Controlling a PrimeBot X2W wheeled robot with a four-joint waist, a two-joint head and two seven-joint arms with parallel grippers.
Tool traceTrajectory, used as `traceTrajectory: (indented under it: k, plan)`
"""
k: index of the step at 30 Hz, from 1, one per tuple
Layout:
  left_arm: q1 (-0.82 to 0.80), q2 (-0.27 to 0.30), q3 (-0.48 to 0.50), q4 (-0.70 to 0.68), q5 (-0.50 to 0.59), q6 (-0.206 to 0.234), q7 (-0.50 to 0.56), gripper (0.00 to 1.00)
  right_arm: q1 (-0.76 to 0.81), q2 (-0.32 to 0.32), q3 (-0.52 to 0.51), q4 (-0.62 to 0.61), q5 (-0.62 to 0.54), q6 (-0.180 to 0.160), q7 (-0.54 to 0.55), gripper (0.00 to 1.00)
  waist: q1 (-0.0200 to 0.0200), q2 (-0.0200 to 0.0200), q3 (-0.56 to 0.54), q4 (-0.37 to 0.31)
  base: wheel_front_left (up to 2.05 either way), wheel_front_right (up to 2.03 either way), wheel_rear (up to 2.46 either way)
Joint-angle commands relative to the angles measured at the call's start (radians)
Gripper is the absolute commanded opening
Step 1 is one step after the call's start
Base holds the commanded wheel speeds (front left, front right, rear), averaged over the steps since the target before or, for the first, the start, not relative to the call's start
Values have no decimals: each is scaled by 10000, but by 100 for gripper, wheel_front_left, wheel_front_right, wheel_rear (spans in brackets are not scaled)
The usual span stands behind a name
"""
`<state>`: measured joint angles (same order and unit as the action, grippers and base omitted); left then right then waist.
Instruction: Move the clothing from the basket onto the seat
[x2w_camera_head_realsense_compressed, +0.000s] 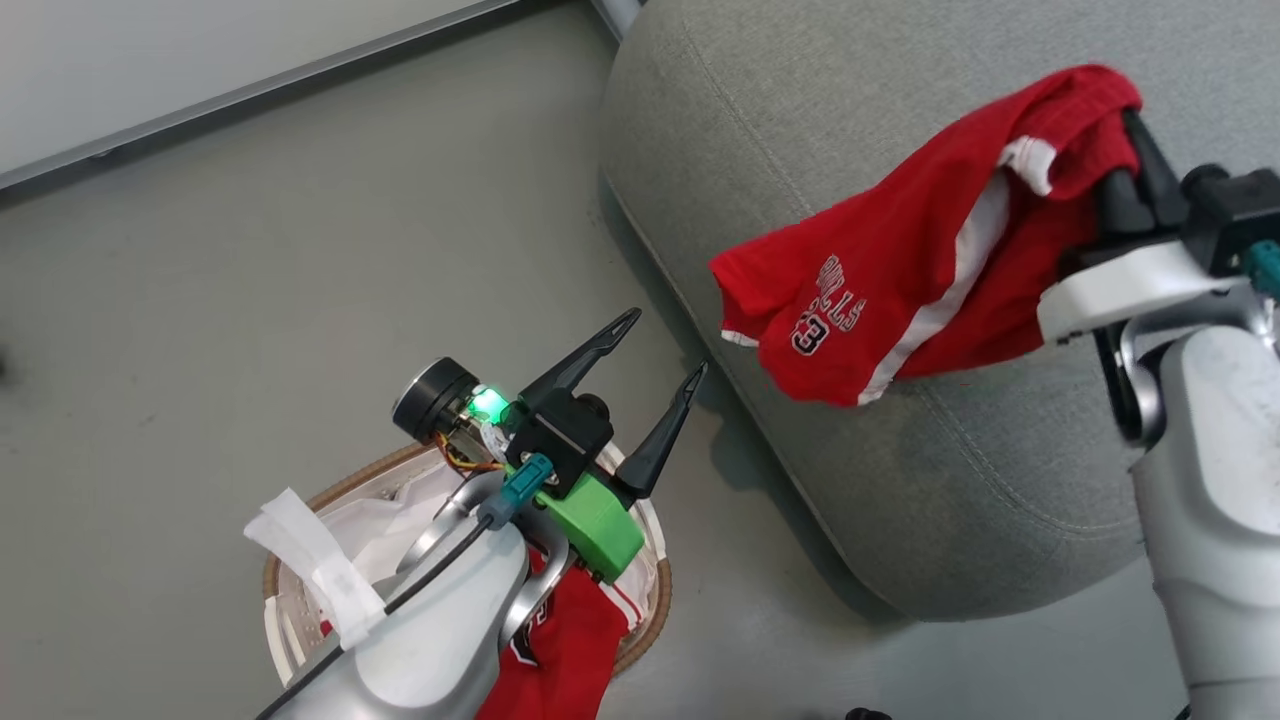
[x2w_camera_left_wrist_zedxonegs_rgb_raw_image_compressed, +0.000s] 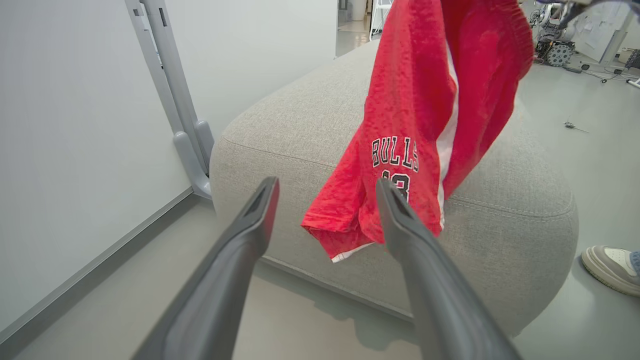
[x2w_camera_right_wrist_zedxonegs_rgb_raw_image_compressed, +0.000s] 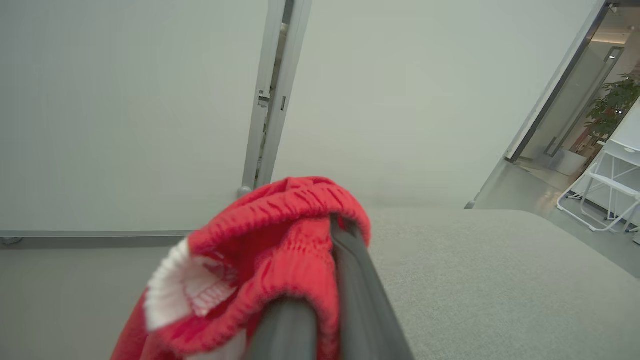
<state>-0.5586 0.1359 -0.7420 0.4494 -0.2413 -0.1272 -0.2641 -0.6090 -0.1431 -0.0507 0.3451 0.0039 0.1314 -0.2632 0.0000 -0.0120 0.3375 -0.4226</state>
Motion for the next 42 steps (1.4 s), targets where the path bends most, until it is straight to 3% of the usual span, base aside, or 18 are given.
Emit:
traceTrajectory:
  k: [1,16,20,25,33,36,38,39,42]
  plan:
    - [-191,-40,-14,-77,86,-23,-5,100,-385,-237,-77,70,-143,-14,-25,0,0,120,354,503,0,0,0]
    - [-1070,-96,-115,-563,652,-39,-5,100,-5305,-3888,-1029,1625,-1712,-15,110,0,0,120,2207,2500,0,0,0]
    - [-1374,-66,-176,-764,914,-37,-5,100,-6033,-4425,-1614,2156,-1910,-14,203,0,0,120,2856,2893,0,0,0]
    - [-1705,-86,-275,-973,1098,-40,-5,100,-5879,-4513,-2348,3201,-2427,-14,153,0,0,120,3592,3256,0,0,0]
    - [-1793,-35,-371,-969,1175,-42,-5,100,-4777,-3586,-3264,4791,-3119,-15,-16,0,0,120,4061,3363,0,0,0]
    - [-1749,-8,-383,-962,1175,-43,-5,100,-4401,-3269,-3210,4816,-3281,-15,-22,0,0,120,4080,3316,0,0,0]
    - [-1696,-6,-365,-1039,1137,-44,-5,100,-4051,-3089,-3119,4402,-3193,-15,-27,45,0,120,4053,3279,0,0,0]
    - [-1653,31,-334,-1053,1112,-44,-5,100,-3792,-2988,-3058,4183,-3095,-15,-27,100,0,120,4022,3244,0,0,0]
    - [-1535,149,-242,-1041,1089,-44,-5,100,-3242,-2778,-3015,3655,-2827,-15,-29,100,0,120,3879,3137,0,0,0]
